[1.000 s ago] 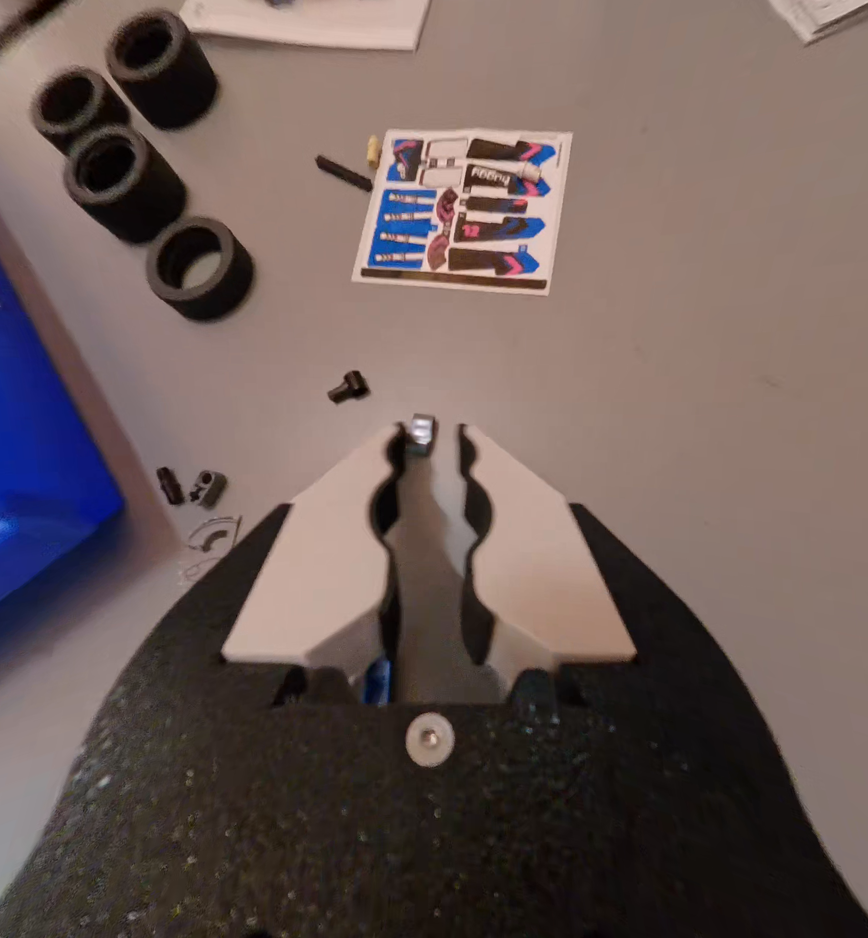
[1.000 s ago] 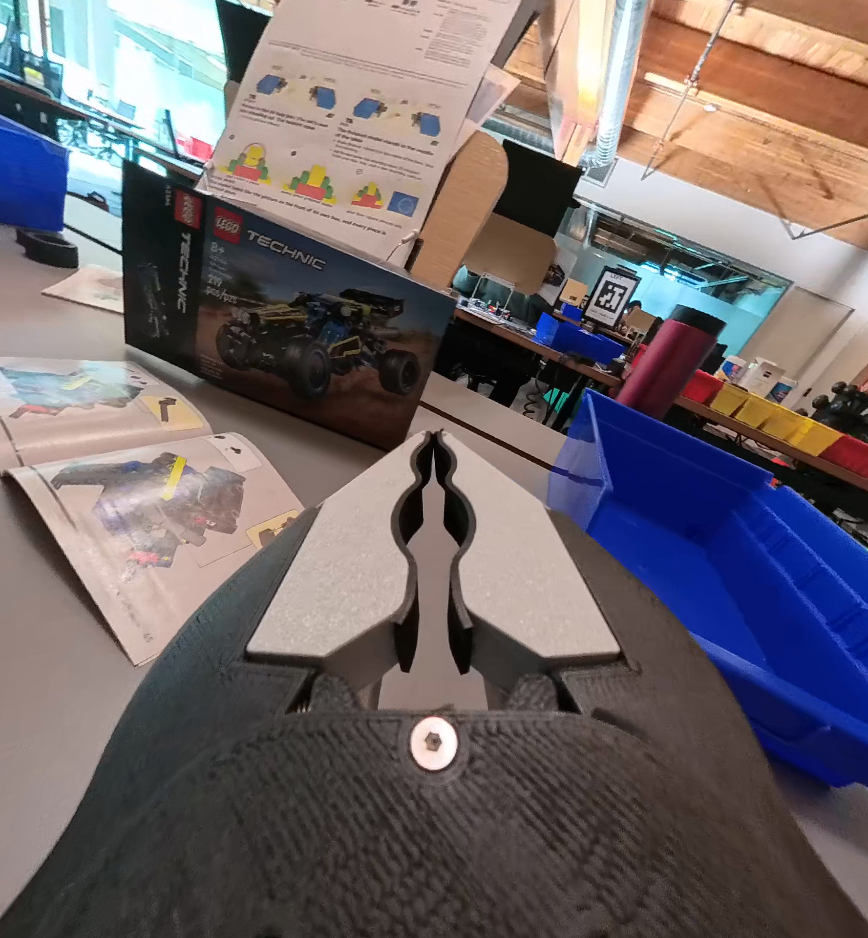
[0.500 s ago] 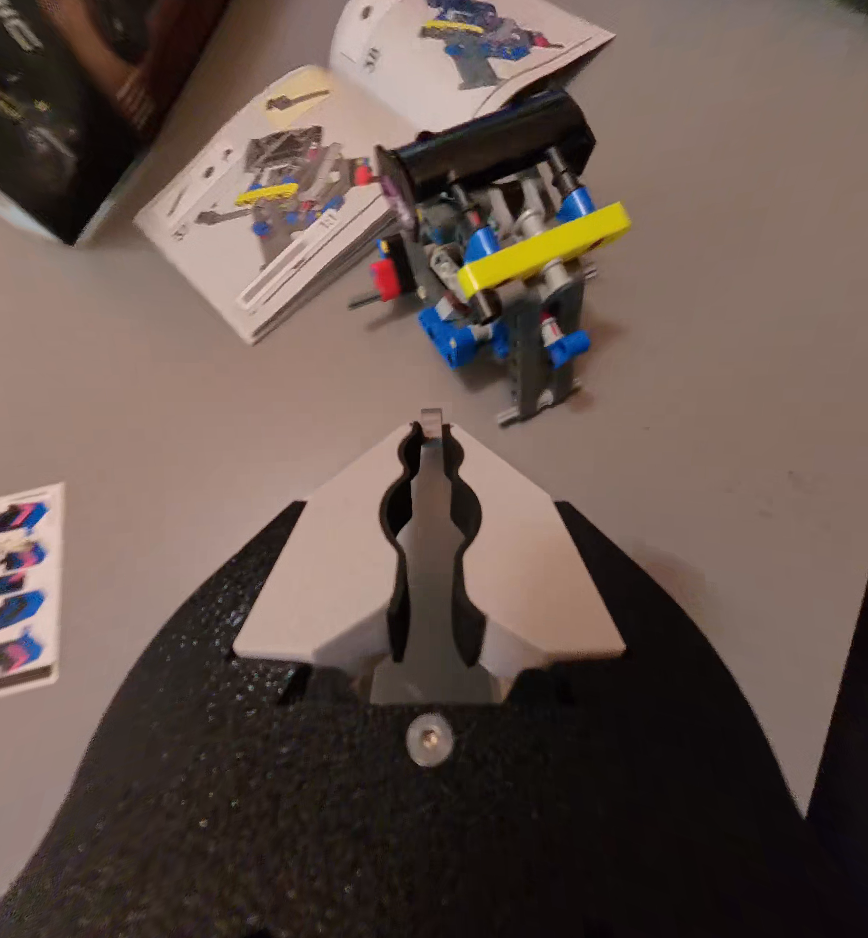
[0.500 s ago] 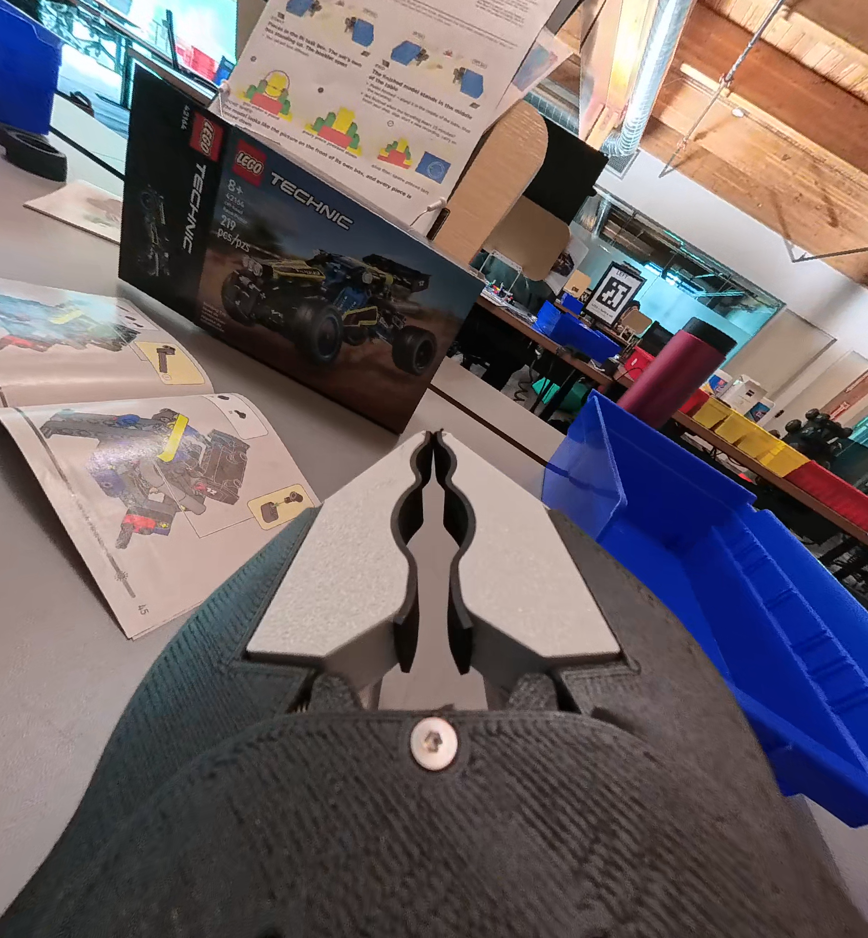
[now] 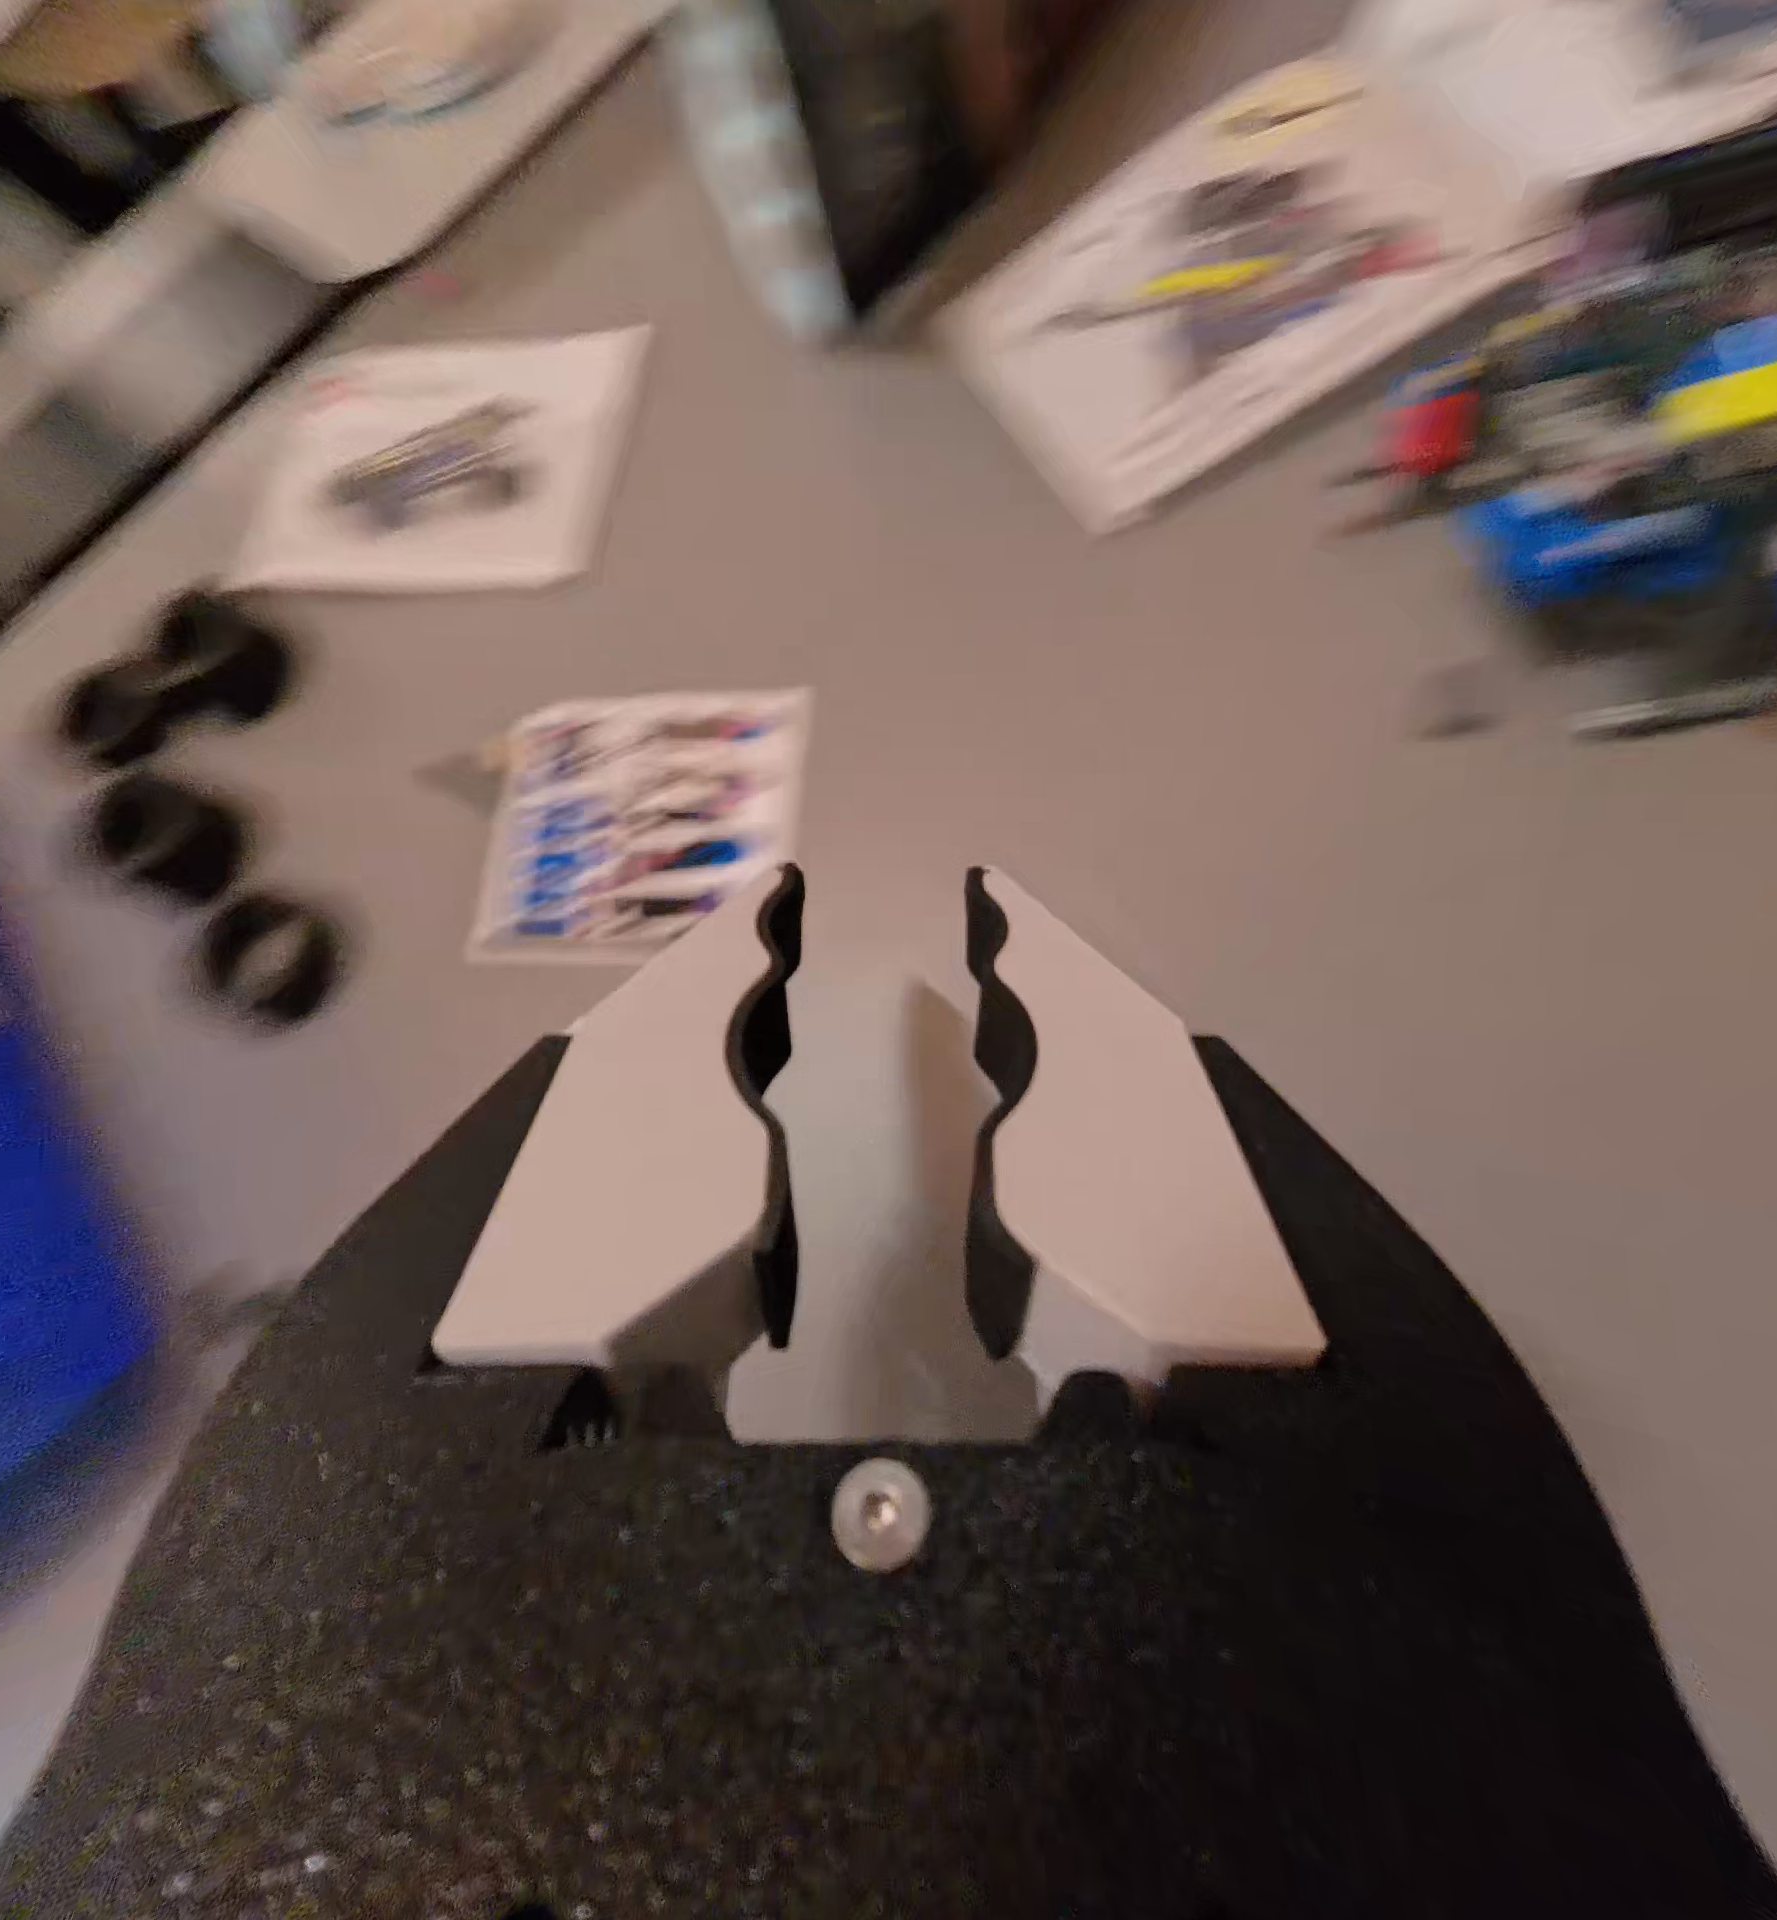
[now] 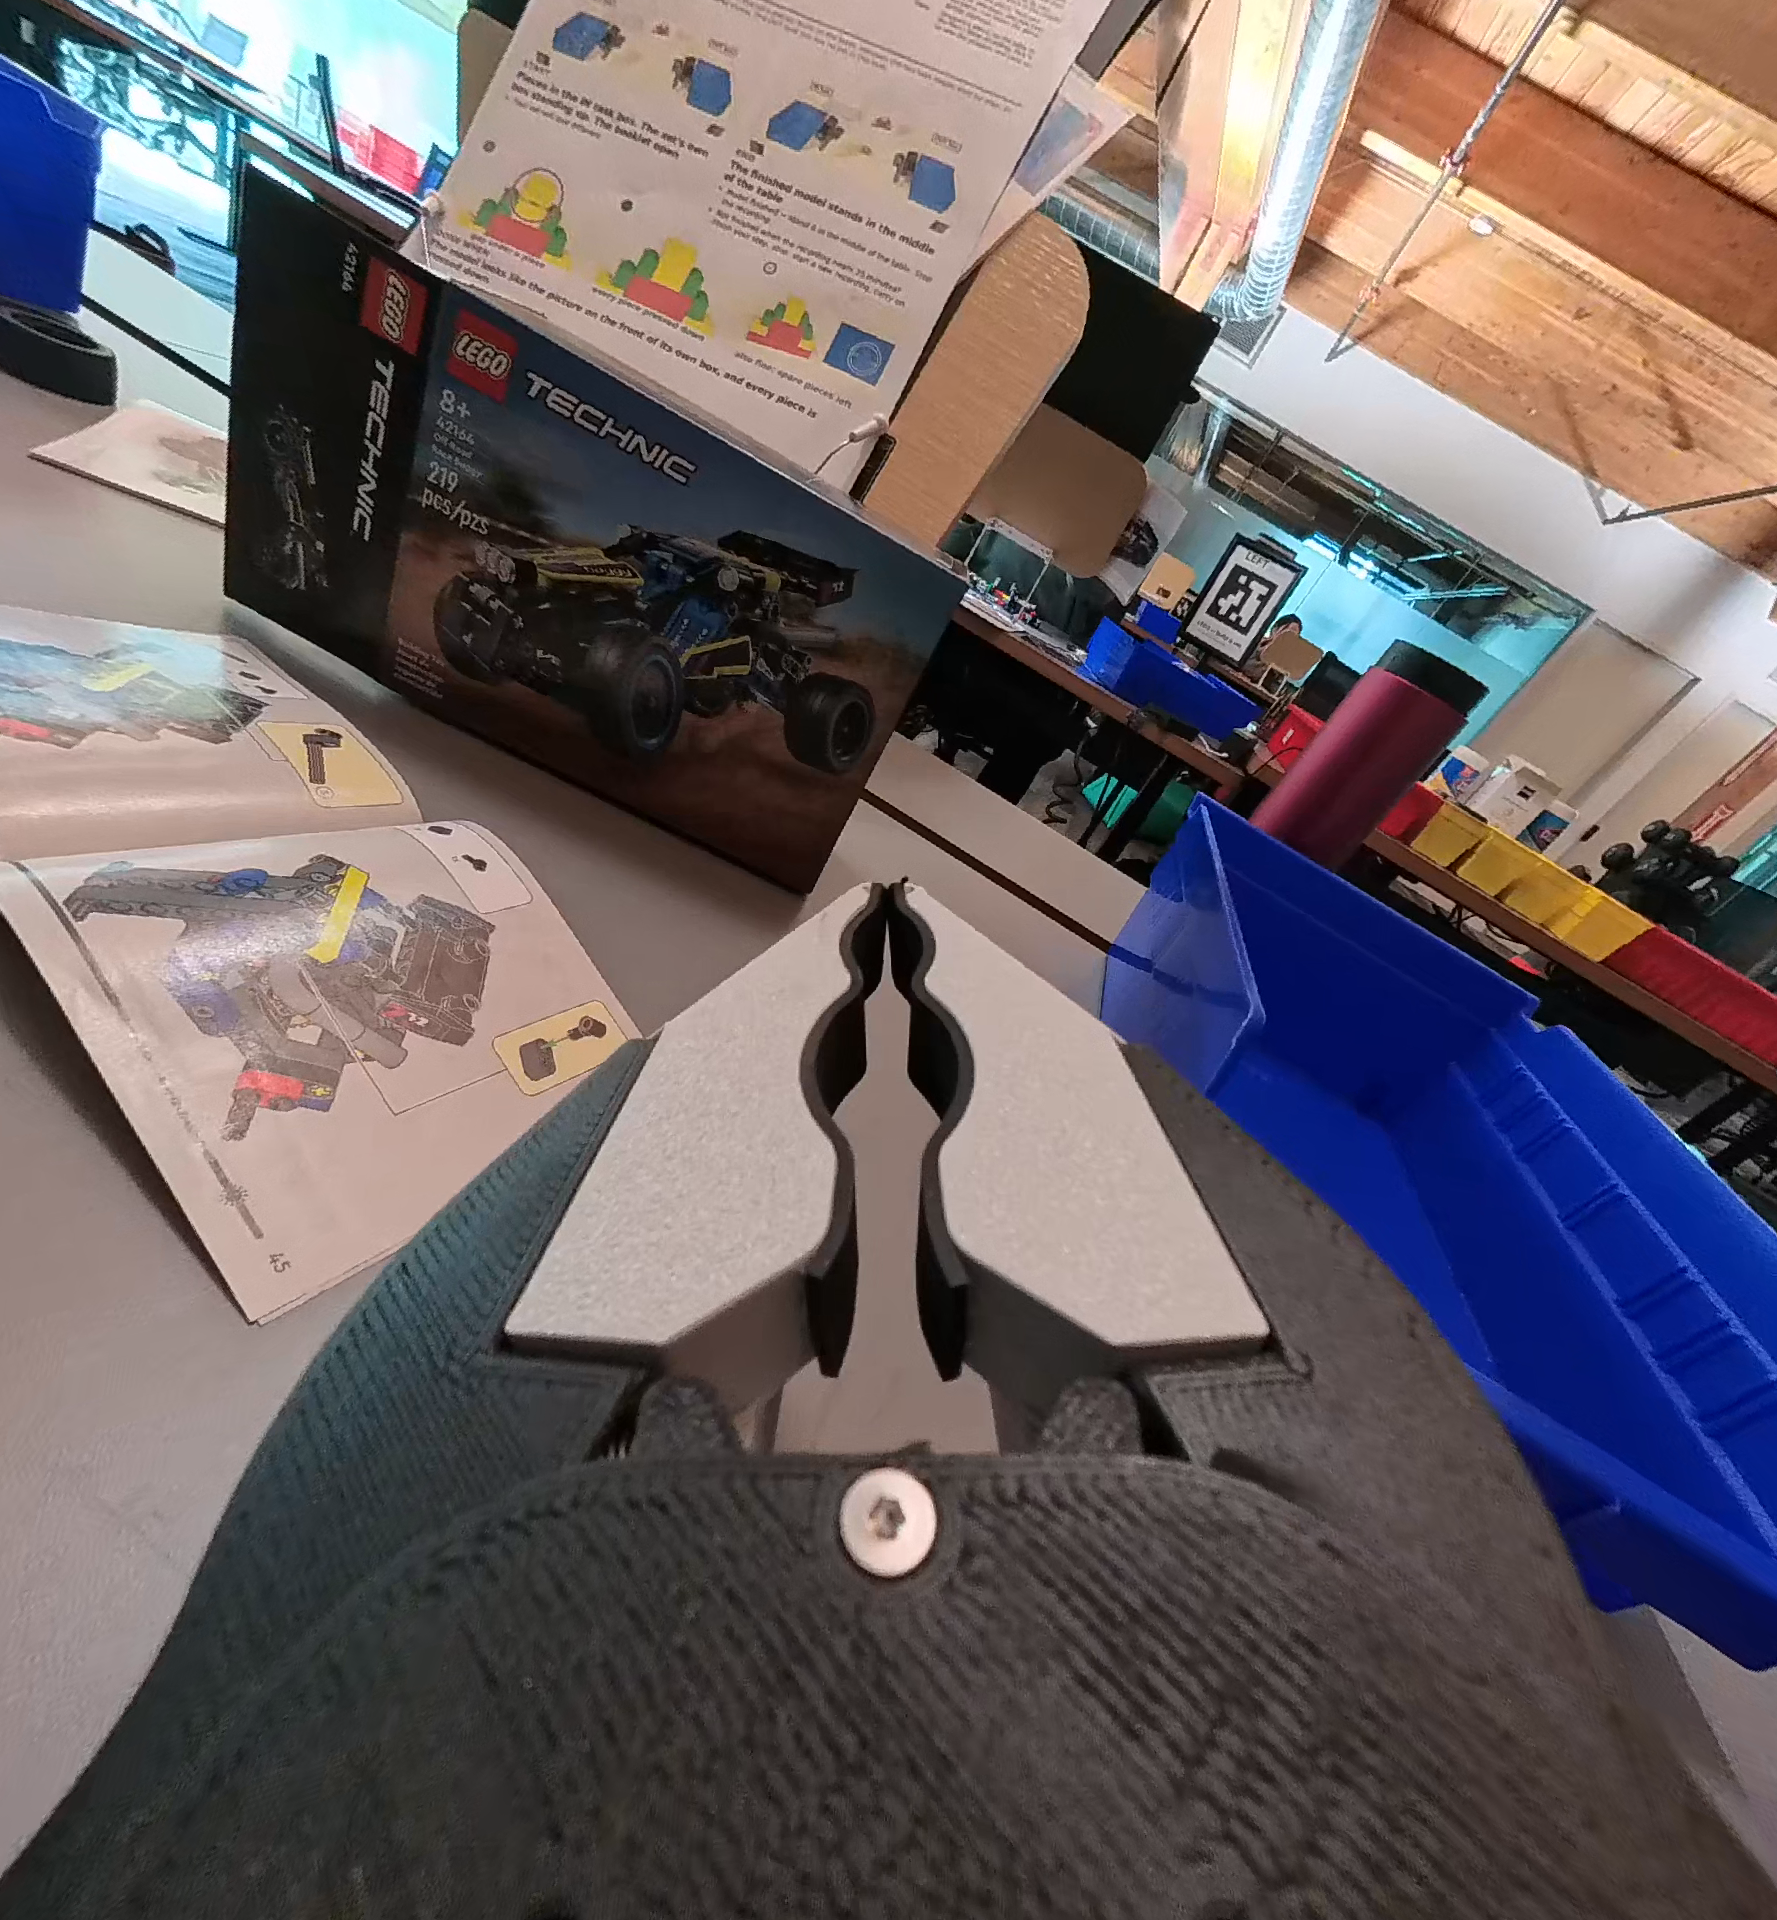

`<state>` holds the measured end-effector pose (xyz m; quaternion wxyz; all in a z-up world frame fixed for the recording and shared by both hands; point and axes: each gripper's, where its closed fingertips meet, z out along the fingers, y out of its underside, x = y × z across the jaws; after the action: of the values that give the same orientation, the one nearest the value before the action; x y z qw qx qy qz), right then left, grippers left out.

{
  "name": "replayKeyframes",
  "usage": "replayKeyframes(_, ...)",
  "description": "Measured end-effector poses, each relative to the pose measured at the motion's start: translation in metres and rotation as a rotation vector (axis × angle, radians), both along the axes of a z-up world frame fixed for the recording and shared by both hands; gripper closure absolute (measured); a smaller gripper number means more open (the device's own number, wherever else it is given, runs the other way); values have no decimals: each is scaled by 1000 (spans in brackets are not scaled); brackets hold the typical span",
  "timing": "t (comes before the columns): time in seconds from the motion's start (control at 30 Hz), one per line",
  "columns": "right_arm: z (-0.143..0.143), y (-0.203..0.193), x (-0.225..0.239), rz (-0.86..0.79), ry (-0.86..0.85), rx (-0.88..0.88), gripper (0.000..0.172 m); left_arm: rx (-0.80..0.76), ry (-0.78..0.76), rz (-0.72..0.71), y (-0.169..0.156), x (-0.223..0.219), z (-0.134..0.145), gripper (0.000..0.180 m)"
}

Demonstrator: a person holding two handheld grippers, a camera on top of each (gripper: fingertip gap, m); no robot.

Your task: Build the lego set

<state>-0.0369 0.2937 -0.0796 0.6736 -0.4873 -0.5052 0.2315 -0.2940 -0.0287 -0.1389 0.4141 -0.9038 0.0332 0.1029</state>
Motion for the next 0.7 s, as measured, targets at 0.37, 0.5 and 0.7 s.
replayKeyframes(0.37,-6,-1,-3,13,-36,0,172,-204,-20,130,-44,-127,-45,159)
replayKeyframes(0.5,-6,0,-2,3,-35,1,172,-209,-63,130,-42,-123,-47,174)
replayKeyframes(0.7,-6,-1,-3,8,-36,5,172,-10,-274,-29,-28,-67,-19,174)
